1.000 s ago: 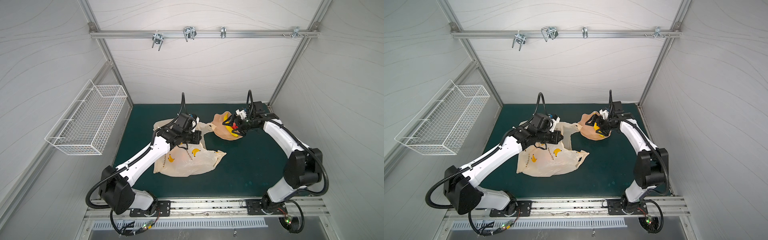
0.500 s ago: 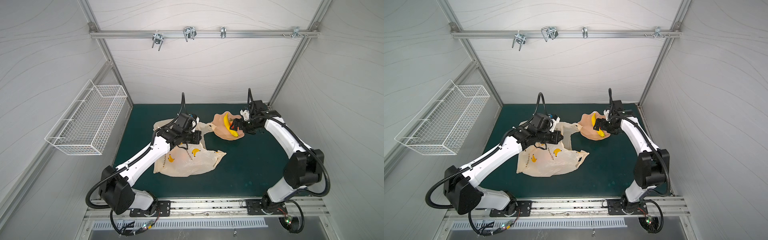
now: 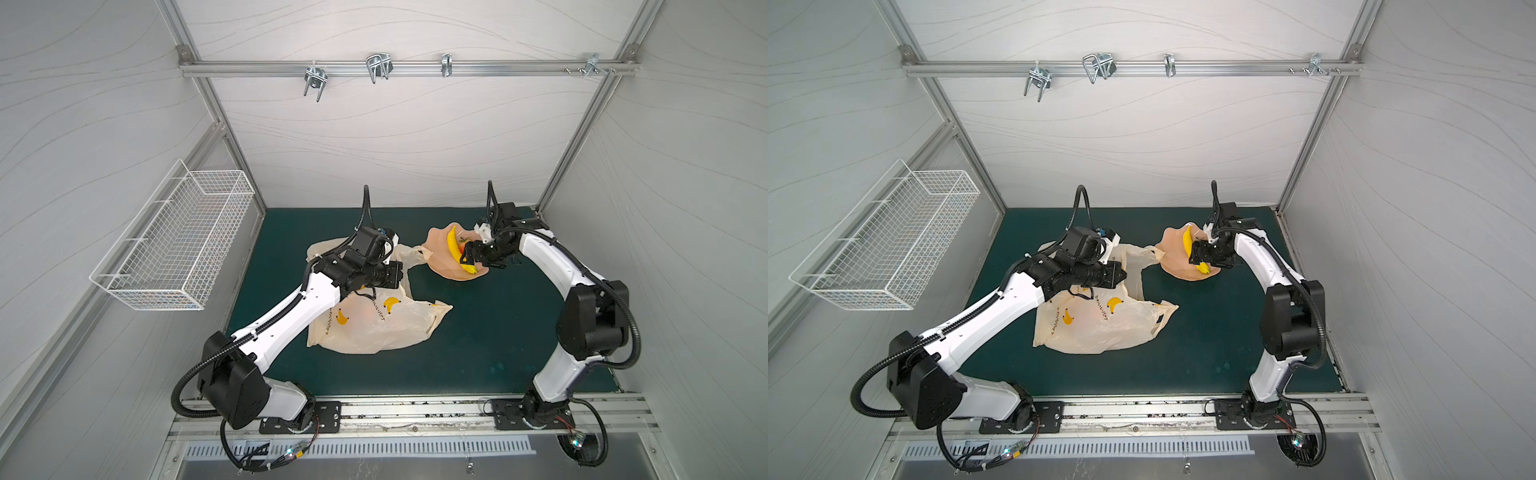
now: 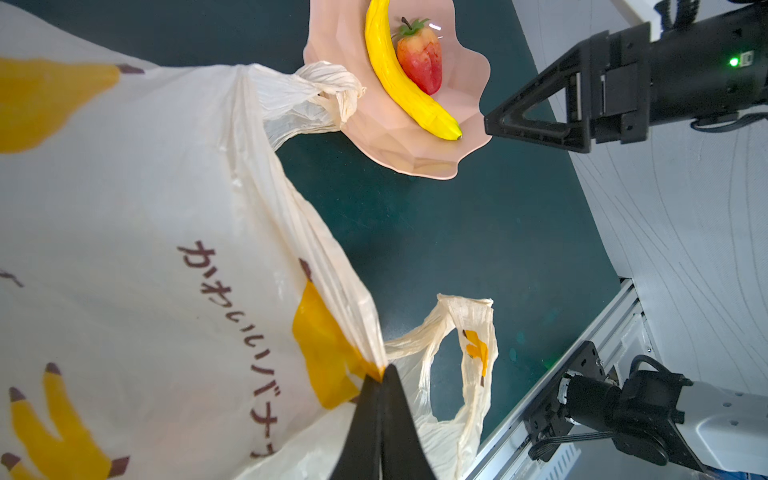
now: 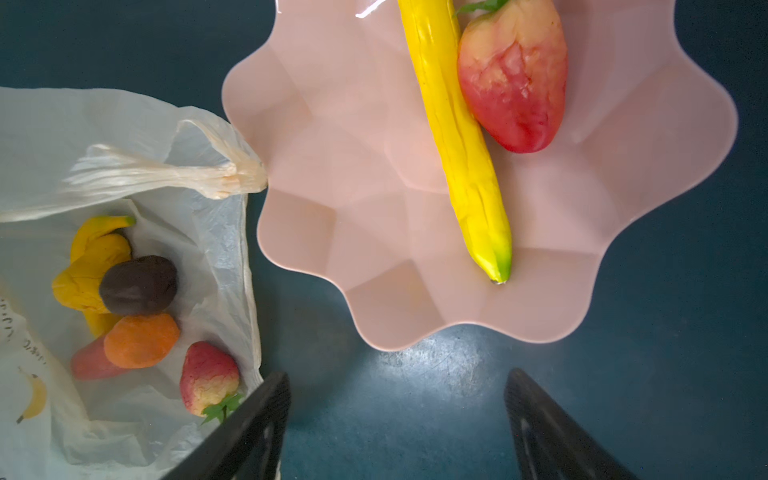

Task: Place the fruits into the plastic bag
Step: 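Move the open right gripper over the pink bowl above the banana, then lower the right gripper onto the yellow banana and close on it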

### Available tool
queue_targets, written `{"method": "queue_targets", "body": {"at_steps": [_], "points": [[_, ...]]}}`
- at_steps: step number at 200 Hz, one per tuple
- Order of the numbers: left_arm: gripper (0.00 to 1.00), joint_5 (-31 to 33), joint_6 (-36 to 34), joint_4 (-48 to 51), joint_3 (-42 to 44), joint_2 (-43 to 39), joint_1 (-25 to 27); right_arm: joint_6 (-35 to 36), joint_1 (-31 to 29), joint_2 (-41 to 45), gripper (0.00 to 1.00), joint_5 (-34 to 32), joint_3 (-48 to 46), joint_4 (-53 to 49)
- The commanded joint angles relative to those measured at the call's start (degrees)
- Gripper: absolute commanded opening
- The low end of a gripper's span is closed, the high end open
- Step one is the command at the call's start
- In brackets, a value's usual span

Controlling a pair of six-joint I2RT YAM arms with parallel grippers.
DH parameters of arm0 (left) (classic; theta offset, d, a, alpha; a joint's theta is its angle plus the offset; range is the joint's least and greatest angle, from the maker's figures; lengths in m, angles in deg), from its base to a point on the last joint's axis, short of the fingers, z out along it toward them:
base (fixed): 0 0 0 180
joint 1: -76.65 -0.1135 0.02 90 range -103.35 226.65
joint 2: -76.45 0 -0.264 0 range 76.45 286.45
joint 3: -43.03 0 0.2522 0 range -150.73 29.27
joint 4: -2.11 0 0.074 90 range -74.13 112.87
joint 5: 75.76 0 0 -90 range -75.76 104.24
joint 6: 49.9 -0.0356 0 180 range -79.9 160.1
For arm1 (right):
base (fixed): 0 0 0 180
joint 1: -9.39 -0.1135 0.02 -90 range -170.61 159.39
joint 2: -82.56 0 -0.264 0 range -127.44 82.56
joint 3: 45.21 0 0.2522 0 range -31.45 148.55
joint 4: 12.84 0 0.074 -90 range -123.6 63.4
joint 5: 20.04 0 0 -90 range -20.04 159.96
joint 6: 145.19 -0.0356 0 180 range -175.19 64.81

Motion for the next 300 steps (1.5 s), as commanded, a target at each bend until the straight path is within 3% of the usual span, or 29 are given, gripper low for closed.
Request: {"method": "queue_targets", "body": {"at_steps": [1,89,218,300], "points": [[0.0,0.24,-0.77,-0.24,-2.16,0.19,0.13,2.54,0.47,-2.46,0.77,-0.64,2.57,0.24],[0.0,0.95,-0.63,0.64,-2.43,0.1,0.11,3.09,0.55,-13.88,0.59,-1.82,10.34,0.37],[0.0,1.21,-0.53,1.66,-2.62,0.43,0.13,1.86,0.46,-25.65,0.55,-3.37,17.55,0.44],[0.0,0.81,-0.36,0.89,-3.0,1.34,0.11,1.66,-1.1,-28.02,0.44,-4.32,18.23,-0.59]]}}
